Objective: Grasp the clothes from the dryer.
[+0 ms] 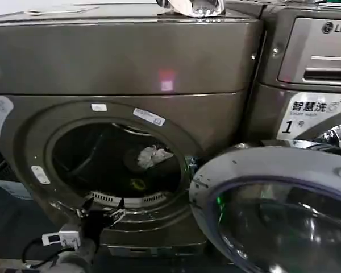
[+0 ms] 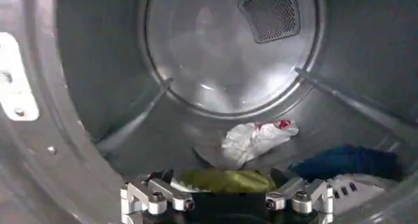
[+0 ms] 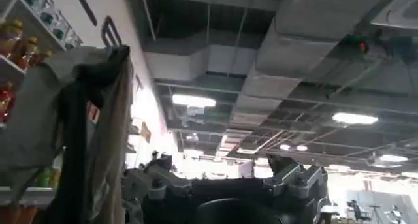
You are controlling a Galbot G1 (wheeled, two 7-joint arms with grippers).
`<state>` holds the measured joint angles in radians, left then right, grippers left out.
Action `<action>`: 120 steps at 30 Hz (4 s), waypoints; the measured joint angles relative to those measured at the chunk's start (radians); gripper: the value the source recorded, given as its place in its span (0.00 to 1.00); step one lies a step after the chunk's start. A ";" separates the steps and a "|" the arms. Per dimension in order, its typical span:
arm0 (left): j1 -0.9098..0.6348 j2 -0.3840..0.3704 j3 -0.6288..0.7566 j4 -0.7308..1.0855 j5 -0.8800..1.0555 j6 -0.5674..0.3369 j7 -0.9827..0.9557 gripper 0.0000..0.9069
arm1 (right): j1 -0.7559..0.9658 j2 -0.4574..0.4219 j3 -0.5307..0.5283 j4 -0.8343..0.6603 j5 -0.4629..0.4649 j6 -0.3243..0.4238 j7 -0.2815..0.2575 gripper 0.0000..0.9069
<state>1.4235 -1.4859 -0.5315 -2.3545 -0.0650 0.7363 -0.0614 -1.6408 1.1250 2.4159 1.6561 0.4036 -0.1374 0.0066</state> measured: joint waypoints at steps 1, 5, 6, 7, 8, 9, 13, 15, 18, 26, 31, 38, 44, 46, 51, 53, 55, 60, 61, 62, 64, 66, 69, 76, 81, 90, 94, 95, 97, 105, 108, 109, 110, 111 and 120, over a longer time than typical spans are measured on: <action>-0.001 0.000 0.000 0.001 0.002 0.000 0.000 1.00 | 0.000 0.001 -0.001 0.000 0.000 0.002 0.000 1.00; -0.009 -0.003 -0.003 0.009 0.009 0.000 0.004 1.00 | 0.001 0.005 -0.003 0.000 -0.001 0.009 -0.001 1.00; -0.013 -0.003 -0.003 0.012 0.011 0.000 0.004 1.00 | 0.001 0.006 -0.004 0.001 -0.002 0.010 -0.002 1.00; -0.015 -0.004 -0.003 0.013 0.012 0.000 0.004 1.00 | 0.001 0.007 -0.004 0.001 -0.002 0.011 -0.002 1.00; -0.019 -0.005 -0.005 0.017 0.012 0.000 0.003 1.00 | 0.001 0.007 -0.004 0.002 -0.003 0.013 -0.002 1.00; -0.023 -0.006 -0.007 0.021 0.013 0.000 0.003 1.00 | 0.001 0.007 -0.004 0.002 -0.003 0.014 -0.002 1.00; -0.054 -0.007 -0.015 0.044 0.016 0.000 0.004 1.00 | 0.004 0.012 -0.010 0.008 -0.005 0.016 -0.003 1.00; -0.082 -0.003 -0.019 0.065 0.011 0.000 0.008 1.00 | 0.004 0.013 -0.012 0.009 -0.006 0.017 -0.003 1.00; -0.129 0.006 -0.024 0.104 0.010 0.000 0.018 1.00 | 0.006 0.014 -0.017 0.012 -0.006 0.018 -0.004 1.00; -0.239 0.001 -0.025 0.214 0.053 0.000 0.055 1.00 | 0.018 0.017 -0.037 0.013 -0.020 0.025 -0.006 1.00; -0.279 0.009 -0.028 0.265 0.103 0.000 0.096 1.00 | 0.022 0.017 -0.048 0.018 -0.027 0.025 -0.008 1.00; -0.299 0.038 -0.021 0.281 0.420 0.000 0.380 1.00 | 0.022 0.019 -0.060 0.026 -0.028 0.025 -0.011 1.00; -0.352 0.060 -0.028 0.307 0.793 -0.006 0.654 1.00 | 0.016 0.017 -0.058 0.024 -0.029 0.028 -0.011 1.00; -0.373 0.064 -0.035 0.309 0.888 -0.041 0.736 1.00 | 0.014 0.014 -0.058 0.022 -0.029 0.027 -0.012 1.00; -0.427 0.059 -0.039 0.329 1.085 -0.234 0.923 1.00 | 0.008 0.011 -0.059 0.023 -0.029 0.029 -0.012 1.00; -0.450 0.056 -0.040 0.339 1.150 -0.320 0.992 1.00 | 0.005 0.010 -0.058 0.023 -0.029 0.030 -0.013 1.00; -0.472 0.052 -0.043 0.344 1.204 -0.392 1.054 1.00 | 0.002 0.010 -0.058 0.023 -0.029 0.031 -0.013 1.00; -0.528 0.038 -0.054 0.367 1.333 -0.548 1.194 1.00 | -0.004 0.003 -0.054 0.023 -0.028 0.031 -0.013 1.00; -0.537 0.037 -0.054 0.372 1.355 -0.576 1.214 1.00 | -0.005 0.002 -0.053 0.023 -0.028 0.031 -0.013 1.00; -0.547 0.037 -0.054 0.378 1.376 -0.604 1.234 1.00 | -0.005 0.002 -0.053 0.023 -0.028 0.031 -0.013 1.00; -0.563 0.039 -0.052 0.391 1.406 -0.649 1.265 1.00 | -0.005 0.002 -0.054 0.023 -0.028 0.031 -0.013 1.00; -0.582 0.039 -0.049 0.407 1.429 -0.687 1.291 1.00 | -0.003 0.002 -0.057 0.024 -0.028 0.031 -0.013 1.00; -0.611 0.039 -0.042 0.439 1.456 -0.732 1.322 1.00 | 0.001 0.002 -0.060 0.024 -0.031 0.031 -0.014 1.00; -0.671 0.033 -0.022 0.518 1.507 -0.794 1.364 1.00 | 0.002 0.003 -0.063 0.016 -0.037 0.035 -0.014 1.00; -0.698 0.032 -0.021 0.570 1.519 -0.812 1.382 1.00 | 0.006 0.004 -0.069 0.013 -0.046 0.038 -0.014 1.00; -0.728 0.036 -0.020 0.653 1.524 -0.826 1.398 1.00 | 0.015 0.008 -0.081 0.019 -0.053 0.038 -0.014 1.00; -0.728 0.043 -0.019 0.678 1.519 -0.828 1.402 1.00 | 0.015 0.009 -0.084 0.019 -0.054 0.039 -0.014 1.00; -0.726 0.045 -0.017 0.679 1.516 -0.828 1.403 1.00 | 0.015 0.009 -0.085 0.019 -0.055 0.040 -0.014 1.00; -0.722 0.048 -0.013 0.685 1.508 -0.829 1.404 1.00 | 0.016 0.009 -0.086 0.019 -0.055 0.040 -0.014 1.00; -0.709 0.049 -0.008 0.715 1.478 -0.817 1.406 1.00 | 0.012 0.009 -0.087 0.020 -0.055 0.039 -0.014 1.00; -0.705 0.051 -0.008 0.732 1.465 -0.812 1.407 1.00 | 0.012 0.008 -0.086 0.020 -0.055 0.039 -0.014 1.00; -0.703 0.051 -0.008 0.737 1.460 -0.809 1.407 1.00 | 0.012 0.008 -0.086 0.020 -0.055 0.039 -0.013 1.00; -0.699 0.051 -0.007 0.740 1.456 -0.807 1.407 1.00 | 0.012 0.008 -0.086 0.020 -0.055 0.039 -0.013 1.00; -0.697 0.051 -0.006 0.741 1.451 -0.805 1.407 1.00 | 0.012 0.008 -0.086 0.020 -0.055 0.039 -0.013 1.00; -0.678 0.053 -0.004 0.770 1.416 -0.791 1.406 0.60 | 0.014 0.012 -0.089 0.025 -0.054 0.039 -0.013 1.00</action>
<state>0.7453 -1.4327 -0.5350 -1.5847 1.3507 -0.0542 1.3448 -1.6267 1.1371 2.3265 1.6806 0.3497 -0.0980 -0.0065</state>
